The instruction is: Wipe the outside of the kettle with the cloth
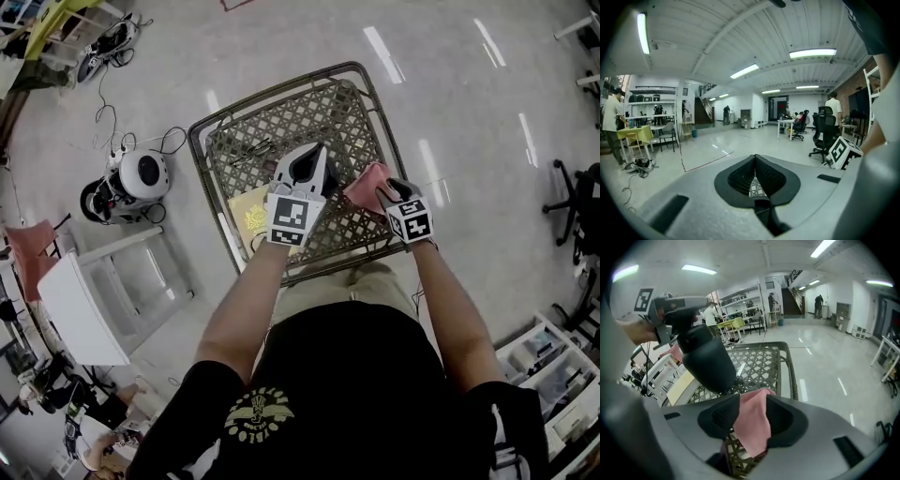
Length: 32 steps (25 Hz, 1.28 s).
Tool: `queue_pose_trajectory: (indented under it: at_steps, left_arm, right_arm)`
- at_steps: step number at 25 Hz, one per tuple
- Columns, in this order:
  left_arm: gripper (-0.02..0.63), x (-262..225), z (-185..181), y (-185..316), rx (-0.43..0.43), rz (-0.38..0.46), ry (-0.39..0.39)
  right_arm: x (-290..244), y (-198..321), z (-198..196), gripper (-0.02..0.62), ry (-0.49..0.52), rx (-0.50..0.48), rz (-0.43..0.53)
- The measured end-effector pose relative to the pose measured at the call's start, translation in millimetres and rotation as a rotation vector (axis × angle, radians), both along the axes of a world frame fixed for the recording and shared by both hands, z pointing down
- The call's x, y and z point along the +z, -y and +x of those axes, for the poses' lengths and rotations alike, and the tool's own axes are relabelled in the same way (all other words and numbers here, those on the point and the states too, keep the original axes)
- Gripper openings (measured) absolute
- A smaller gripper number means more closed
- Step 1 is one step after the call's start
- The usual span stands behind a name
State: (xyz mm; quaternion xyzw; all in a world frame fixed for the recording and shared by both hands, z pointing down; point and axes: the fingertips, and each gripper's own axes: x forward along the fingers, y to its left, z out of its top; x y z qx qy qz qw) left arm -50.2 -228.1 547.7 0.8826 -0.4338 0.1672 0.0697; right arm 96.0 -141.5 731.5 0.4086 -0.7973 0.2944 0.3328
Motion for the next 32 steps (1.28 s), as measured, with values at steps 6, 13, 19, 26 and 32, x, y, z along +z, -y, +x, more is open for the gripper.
queue_pose_trajectory:
  at_steps: [6,13,19,26,32]
  left_arm:
    - [0.005,6,10,-12,0.064,0.051,0.078]
    - [0.005,4,5,-10,0.059,0.036,0.030]
    - [0.005,4,3,-10,0.062,0.039,0.023]
    - [0.005,2,5,-10,0.070,0.040,0.014]
    - [0.005,0,2,-10,0.072,0.042,-0.001]
  right_arm:
    - [41,-5,1,0.212,-0.045,-0.015,-0.078]
    - [64,-4,-4,0.241,-0.069,-0.020,-0.125]
    - [86,-6,-16,0.264,-0.120,-0.066,-0.176]
    - [87,-9,-5,0.074,-0.285,-0.135,-0.110]
    - [47,-6,-7,0.018,-0.162,-0.076,-0.022]
